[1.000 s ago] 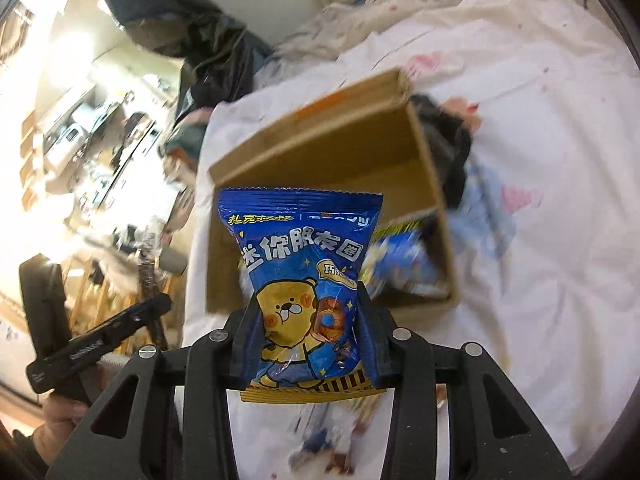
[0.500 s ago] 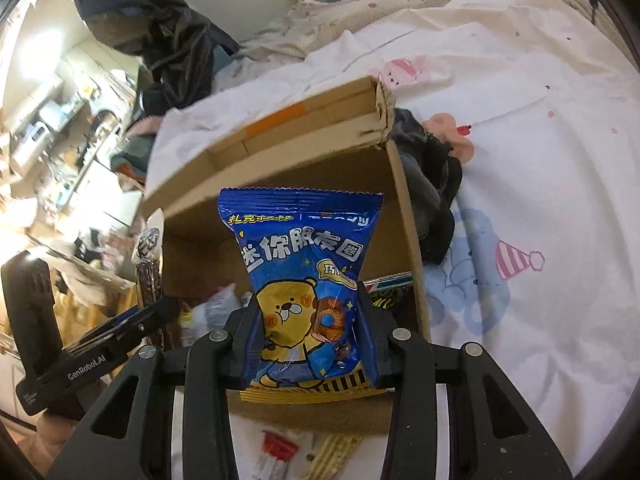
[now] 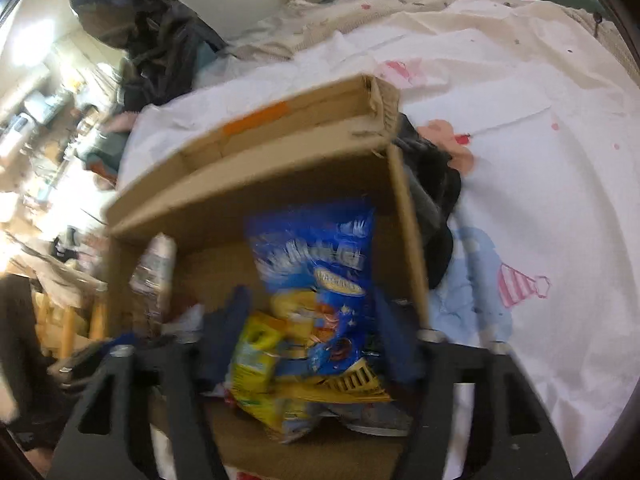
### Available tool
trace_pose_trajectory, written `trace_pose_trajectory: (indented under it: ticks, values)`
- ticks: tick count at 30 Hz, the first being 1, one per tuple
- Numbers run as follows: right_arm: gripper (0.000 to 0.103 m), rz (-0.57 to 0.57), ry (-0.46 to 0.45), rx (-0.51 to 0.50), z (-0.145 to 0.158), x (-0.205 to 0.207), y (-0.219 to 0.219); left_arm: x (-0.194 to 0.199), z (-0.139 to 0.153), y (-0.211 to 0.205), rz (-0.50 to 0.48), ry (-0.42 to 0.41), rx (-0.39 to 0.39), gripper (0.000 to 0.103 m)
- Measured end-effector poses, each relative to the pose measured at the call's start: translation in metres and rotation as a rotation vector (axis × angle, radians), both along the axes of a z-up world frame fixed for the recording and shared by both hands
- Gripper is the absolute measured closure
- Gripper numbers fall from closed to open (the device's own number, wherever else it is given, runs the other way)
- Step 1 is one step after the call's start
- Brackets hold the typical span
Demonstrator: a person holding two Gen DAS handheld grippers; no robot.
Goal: Organize snacks
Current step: 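Carry both packets into the box and open both tools, then move both open tools back toward the remaining wrapped bars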
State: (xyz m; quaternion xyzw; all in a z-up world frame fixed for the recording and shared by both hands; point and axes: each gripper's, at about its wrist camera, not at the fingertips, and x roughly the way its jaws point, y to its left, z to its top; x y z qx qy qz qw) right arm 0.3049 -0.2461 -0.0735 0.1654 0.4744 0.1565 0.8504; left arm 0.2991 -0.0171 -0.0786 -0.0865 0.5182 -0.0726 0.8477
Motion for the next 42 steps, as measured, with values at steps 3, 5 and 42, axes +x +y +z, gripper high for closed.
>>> trace_pose_trajectory:
  ticks: [3, 5, 42]
  values:
    - [0.024, 0.017, -0.025, -0.019, 0.006, -0.004, 0.002, -0.002, 0.004, -0.002, -0.008, -0.005, 0.01, 0.02]
    - [0.024, 0.021, -0.036, -0.033, 0.009, -0.006, 0.004, -0.005, 0.007, -0.002, -0.006, -0.02, 0.016, 0.019]
    - [0.023, -0.064, 0.032, 0.043, 0.016, -0.086, -0.032, -0.091, 0.02, 0.027, 0.046, 0.002, 0.018, 0.018]
